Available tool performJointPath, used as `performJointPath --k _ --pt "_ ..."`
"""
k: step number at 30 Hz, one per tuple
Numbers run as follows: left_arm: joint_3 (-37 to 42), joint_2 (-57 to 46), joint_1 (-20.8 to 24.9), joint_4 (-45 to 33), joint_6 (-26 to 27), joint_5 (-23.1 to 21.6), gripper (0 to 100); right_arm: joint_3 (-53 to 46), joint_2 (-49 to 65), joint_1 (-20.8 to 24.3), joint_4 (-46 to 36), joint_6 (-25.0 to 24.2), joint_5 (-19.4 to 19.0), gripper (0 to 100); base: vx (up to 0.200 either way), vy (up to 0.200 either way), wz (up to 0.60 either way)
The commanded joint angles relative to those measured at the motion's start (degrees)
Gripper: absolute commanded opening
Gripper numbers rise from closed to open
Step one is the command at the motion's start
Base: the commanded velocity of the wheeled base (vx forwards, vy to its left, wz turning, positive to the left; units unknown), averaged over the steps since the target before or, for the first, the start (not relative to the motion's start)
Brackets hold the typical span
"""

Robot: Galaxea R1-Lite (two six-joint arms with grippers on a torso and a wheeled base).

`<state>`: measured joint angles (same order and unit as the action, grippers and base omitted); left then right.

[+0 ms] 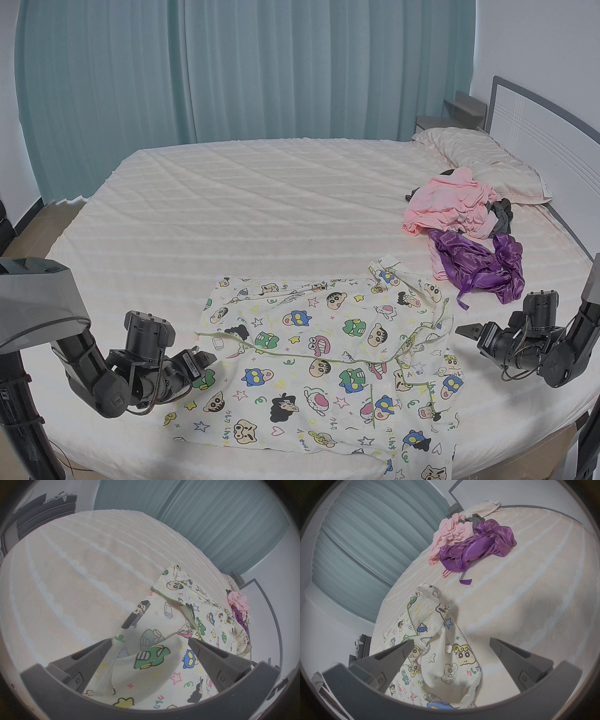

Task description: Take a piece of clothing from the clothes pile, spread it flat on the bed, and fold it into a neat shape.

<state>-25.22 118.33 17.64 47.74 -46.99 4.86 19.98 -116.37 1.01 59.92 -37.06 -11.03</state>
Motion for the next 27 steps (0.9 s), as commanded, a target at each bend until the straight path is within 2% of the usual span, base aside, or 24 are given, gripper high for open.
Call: performJointPath --k 1,13,14,20,27 --pt "0.4 0.5 -0.1 0.0 -0.1 -0.1 100 0.1 -0.1 0.0 0.0 0.0 0.0 100 0.000 0.000 0.00" --pt "1.6 0.0 1.4 0.0 -0.1 0.0 100 0.1 -0.1 0.1 0.0 0.0 0.0 100 0.000 0.000 0.00" --pt "1.8 -0.2 1.9 0.0 -0.1 0.0 0 0.1 -0.1 0.1 0.0 0.0 0.0 100 0.000 0.000 0.00" --pt "1.8 0.3 2.6 0.1 0.1 0.4 0 0.1 0.0 0.5 0.0 0.0 -0.1 100 0.000 0.000 0.00" --pt "1.7 -1.5 1.2 0.1 0.6 1.2 0 0.1 0.3 0.5 0.1 -0.1 -0.1 100 0.000 0.000 0.00"
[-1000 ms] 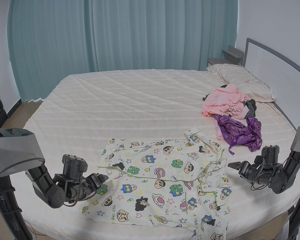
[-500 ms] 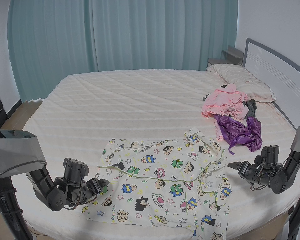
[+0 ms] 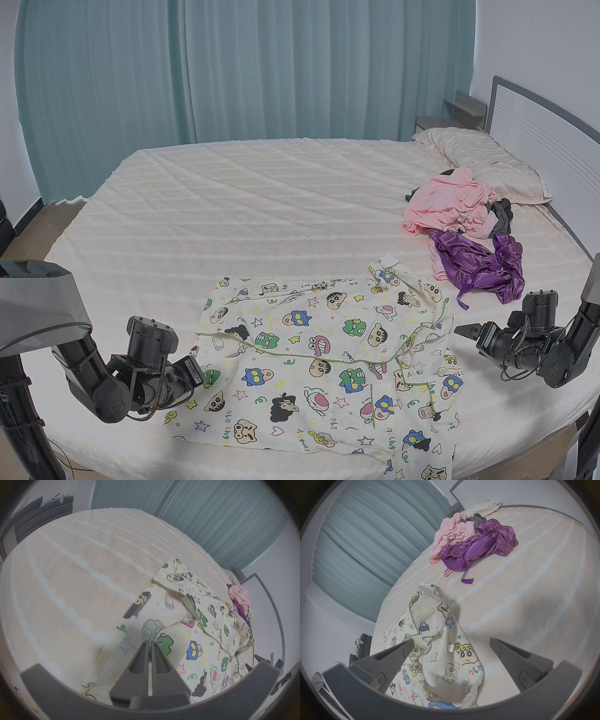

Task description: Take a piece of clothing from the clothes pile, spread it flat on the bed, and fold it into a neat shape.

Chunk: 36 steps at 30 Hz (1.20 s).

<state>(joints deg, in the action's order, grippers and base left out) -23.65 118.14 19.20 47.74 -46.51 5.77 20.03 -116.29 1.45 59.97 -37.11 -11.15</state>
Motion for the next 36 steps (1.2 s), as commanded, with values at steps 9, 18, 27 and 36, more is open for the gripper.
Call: performJointPath --k 9,18,27,36 --pt "1.7 -5.3 -0.4 6.6 0.7 2.4 0 0.0 1.5 0.1 0.1 -0.2 -0.1 100 0.000 0.000 0.00" --pt "2.6 2.4 -4.0 15.2 4.9 2.7 0 0.0 1.6 0.1 0.0 -0.2 -0.1 100 0.000 0.000 0.00" --pt "1.9 7.4 -7.0 20.3 6.1 5.1 0 -0.1 1.6 0.1 0.0 0.0 0.1 100 0.000 0.000 0.00" --pt "1.1 9.5 -8.7 20.3 6.1 5.4 0 -0.8 0.7 0.0 -0.1 2.0 0.2 100 0.000 0.000 0.00"
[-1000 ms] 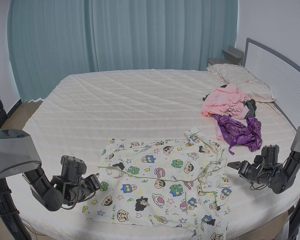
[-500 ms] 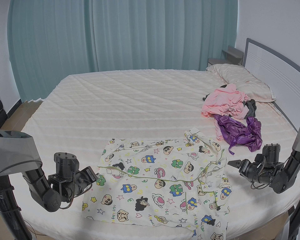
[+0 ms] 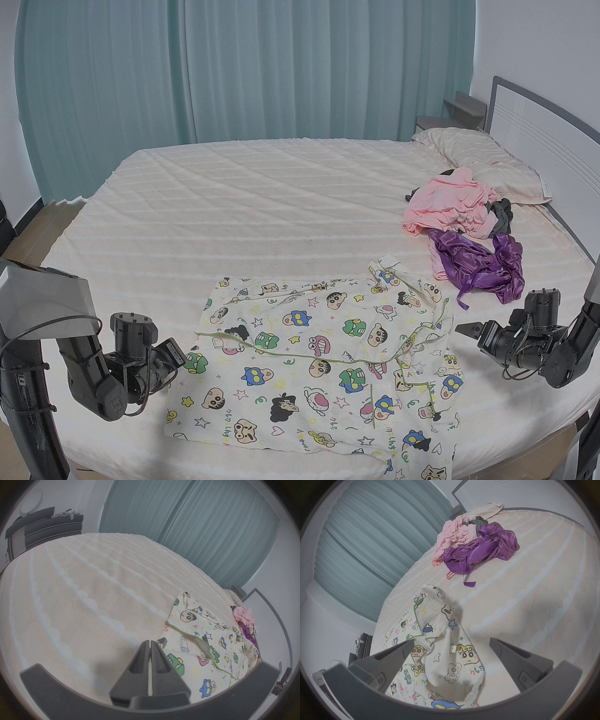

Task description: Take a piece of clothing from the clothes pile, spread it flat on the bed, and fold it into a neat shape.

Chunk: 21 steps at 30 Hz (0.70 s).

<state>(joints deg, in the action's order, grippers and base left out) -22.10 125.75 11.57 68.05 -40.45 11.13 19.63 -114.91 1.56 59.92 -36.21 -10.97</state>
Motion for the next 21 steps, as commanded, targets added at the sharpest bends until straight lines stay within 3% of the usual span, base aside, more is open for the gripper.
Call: performJointPath --k 1,2,3,15,19,21 --pt "-0.6 1.9 -1.1 0.0 0.0 0.0 0 -0.4 -0.9 0.0 -0.1 1.4 0.0 100 0.000 0.000 0.00" --pt "-0.6 1.8 -1.1 0.0 0.0 0.0 0 -0.6 -1.3 -0.1 -0.1 1.6 0.0 100 0.000 0.000 0.00" --pt "-0.6 1.8 -1.1 0.0 0.0 -0.1 100 -0.6 -1.4 0.0 -0.1 1.7 0.0 100 0.000 0.000 0.00" --pt "-0.6 -0.3 -2.9 0.0 -0.6 -0.5 100 1.6 -8.1 -1.7 -0.5 6.9 4.2 100 0.000 0.000 0.00" --pt "-0.5 -0.3 -2.8 0.0 -0.6 -0.4 100 3.4 -12.4 -2.3 0.0 11.9 8.8 100 0.000 0.000 0.00" --pt "-0.5 -0.3 -2.8 0.0 -0.6 -0.4 100 3.8 -12.9 -1.8 0.0 12.7 9.3 100 0.000 0.000 0.00"
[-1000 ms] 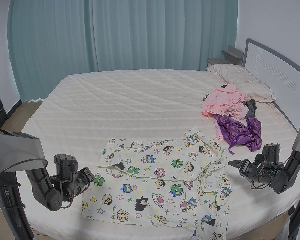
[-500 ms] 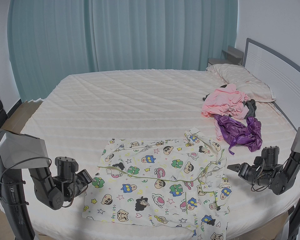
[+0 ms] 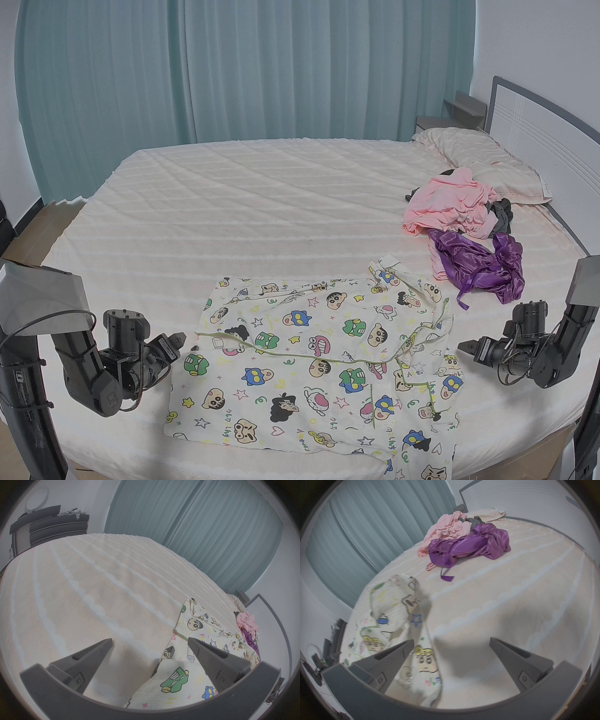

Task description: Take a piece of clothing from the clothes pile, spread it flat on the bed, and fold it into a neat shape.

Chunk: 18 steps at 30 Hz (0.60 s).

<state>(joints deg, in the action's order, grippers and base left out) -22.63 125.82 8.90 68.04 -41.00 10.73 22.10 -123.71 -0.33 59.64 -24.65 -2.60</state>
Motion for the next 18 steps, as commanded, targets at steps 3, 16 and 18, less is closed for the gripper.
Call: performJointPath --k 3,16,18 --pt "-0.1 -0.1 -0.1 0.0 0.0 0.0 100 3.5 -5.0 2.3 -0.5 1.6 1.4 100 0.000 0.000 0.00" --pt "-0.1 0.1 -0.1 0.0 0.0 0.1 100 10.7 -7.9 7.5 -4.8 2.1 4.2 100 0.000 0.000 0.00" --pt "-0.1 0.1 -0.1 0.0 0.0 0.1 100 10.7 -7.9 7.5 -4.7 2.1 4.1 0 0.000 0.000 0.00"
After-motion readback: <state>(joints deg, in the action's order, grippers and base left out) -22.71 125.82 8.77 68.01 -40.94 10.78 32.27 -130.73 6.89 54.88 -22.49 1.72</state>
